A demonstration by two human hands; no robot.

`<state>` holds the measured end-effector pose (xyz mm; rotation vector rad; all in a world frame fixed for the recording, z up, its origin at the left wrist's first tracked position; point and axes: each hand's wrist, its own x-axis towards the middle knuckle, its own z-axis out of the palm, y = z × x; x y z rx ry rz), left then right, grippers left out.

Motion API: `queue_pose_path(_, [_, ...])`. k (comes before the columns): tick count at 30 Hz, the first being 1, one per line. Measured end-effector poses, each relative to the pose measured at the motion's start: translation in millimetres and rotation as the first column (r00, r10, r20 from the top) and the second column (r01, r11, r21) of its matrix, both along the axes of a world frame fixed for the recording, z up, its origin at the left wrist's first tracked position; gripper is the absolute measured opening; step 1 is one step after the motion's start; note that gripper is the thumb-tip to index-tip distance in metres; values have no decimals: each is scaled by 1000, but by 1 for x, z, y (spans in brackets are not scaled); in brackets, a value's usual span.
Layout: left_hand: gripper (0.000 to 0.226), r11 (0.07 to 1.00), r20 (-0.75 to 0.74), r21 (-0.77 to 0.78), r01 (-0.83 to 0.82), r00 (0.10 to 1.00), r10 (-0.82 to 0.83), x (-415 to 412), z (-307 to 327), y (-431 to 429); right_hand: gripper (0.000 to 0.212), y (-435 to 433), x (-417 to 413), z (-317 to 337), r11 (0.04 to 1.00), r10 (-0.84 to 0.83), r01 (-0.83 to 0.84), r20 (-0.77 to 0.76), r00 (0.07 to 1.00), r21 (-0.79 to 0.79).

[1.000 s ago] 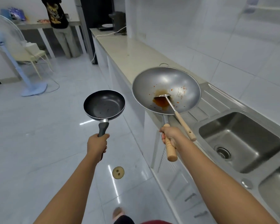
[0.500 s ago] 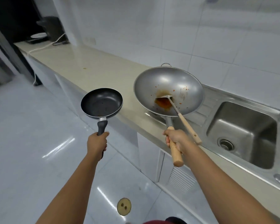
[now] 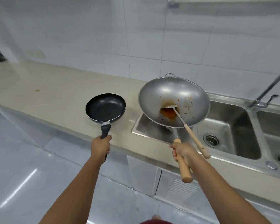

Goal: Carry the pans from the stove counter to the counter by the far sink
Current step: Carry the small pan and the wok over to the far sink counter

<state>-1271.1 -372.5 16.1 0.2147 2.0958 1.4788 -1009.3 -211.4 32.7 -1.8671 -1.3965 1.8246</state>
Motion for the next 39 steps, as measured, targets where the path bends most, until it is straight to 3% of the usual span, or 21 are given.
queue_pose_path(9, [36,992,-21,-10,125,992,-125,-57,-9,56,12,-6,-38,2,990,-144,144,-5,990,-5])
queue_pose_path(20, [43,927,-100,-138,348,926,-363,-126,-39,80,12,-26,-79,3,954,-298,296,44,954,45])
queue_pose_path(28, [40,897,-6,-114,427,903,-430,-132,-51,95,22,-32,-90,-10,908,-419,419,33,907,15])
queue_pose_path(39, [41,858,-18,-130,497,864,-503,-152,-52,117,13,-25,-105,-8,924,-382,382,72,921,21])
